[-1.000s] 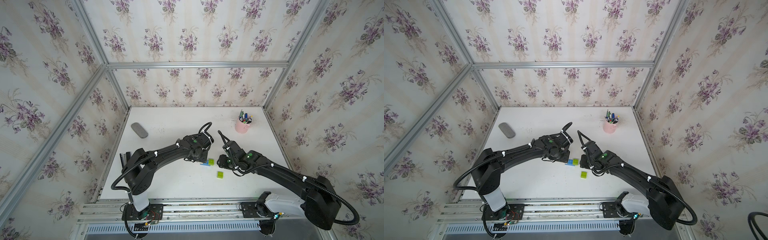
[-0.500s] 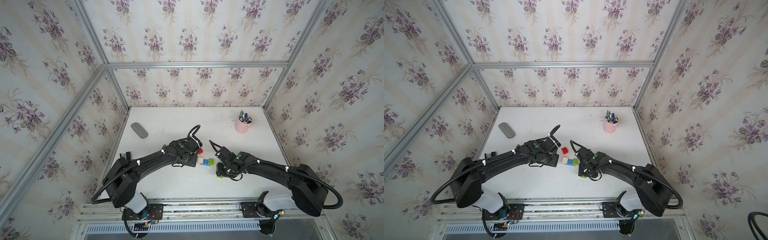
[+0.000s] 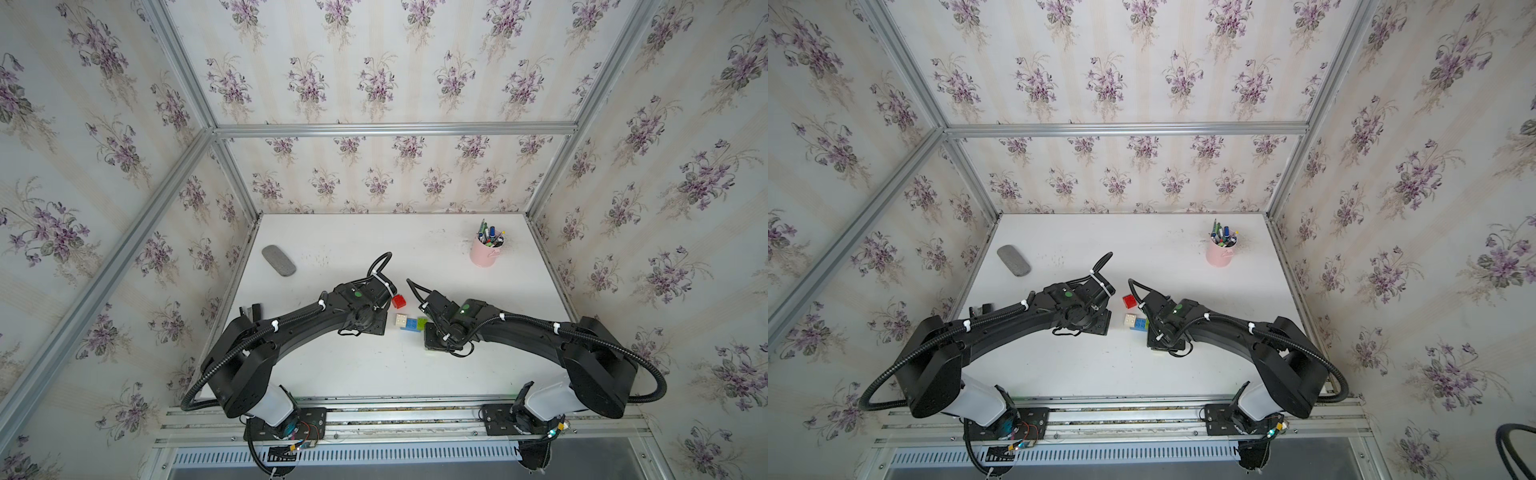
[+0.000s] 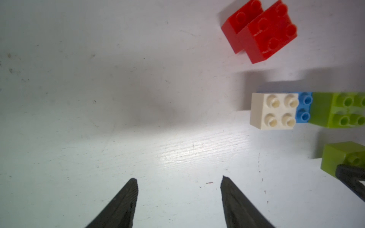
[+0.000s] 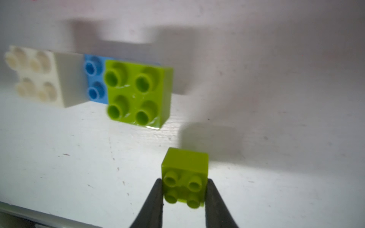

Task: Assemble the letter y with lego
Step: Pick up the lego brick from the center of the board, then place the lego brick at the center of the board.

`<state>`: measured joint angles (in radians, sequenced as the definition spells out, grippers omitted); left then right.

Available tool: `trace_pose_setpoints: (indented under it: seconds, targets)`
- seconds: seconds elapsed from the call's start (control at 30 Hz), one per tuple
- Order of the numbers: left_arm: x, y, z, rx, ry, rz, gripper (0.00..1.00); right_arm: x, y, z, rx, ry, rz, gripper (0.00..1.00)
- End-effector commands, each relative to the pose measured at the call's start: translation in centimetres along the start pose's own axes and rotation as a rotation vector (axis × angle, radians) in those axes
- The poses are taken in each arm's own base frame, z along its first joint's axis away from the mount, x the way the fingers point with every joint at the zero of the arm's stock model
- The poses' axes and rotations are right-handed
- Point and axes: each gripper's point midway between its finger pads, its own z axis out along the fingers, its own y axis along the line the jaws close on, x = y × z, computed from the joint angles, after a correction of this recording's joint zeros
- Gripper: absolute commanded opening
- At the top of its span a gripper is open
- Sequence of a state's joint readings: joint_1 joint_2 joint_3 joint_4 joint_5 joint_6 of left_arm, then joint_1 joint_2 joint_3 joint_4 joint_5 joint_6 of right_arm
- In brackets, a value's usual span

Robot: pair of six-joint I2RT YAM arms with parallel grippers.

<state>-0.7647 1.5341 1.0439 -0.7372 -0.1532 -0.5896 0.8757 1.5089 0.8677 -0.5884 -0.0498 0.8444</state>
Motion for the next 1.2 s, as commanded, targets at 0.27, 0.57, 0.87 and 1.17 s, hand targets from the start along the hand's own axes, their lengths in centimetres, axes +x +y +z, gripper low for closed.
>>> trace_pose_setpoints:
  seconds: [0.27, 0.57, 0.87, 1.17]
  targets:
    - [0.4, 1.7, 0.2, 0.012, -0.005, -0.079, 0.68, -1.0, 4.6, 1.5, -0.042, 0.014, -0.04, 0.29]
    - [0.7, 2.0, 0.3, 0.013, 0.0, -0.091, 0.69, -1.4, 5.5, 2.9, -0.03, 0.046, -0.056, 0.33]
    - [0.7, 1.9, 0.4, 0.017, 0.001, -0.098, 0.69, -1.1, 5.7, 2.4, -0.06, 0.049, -0.066, 0.52]
    - [0.8, 1.9, 0.6, 0.015, 0.012, -0.108, 0.69, 0.0, 7.4, 1.8, -0.164, 0.076, -0.124, 0.48]
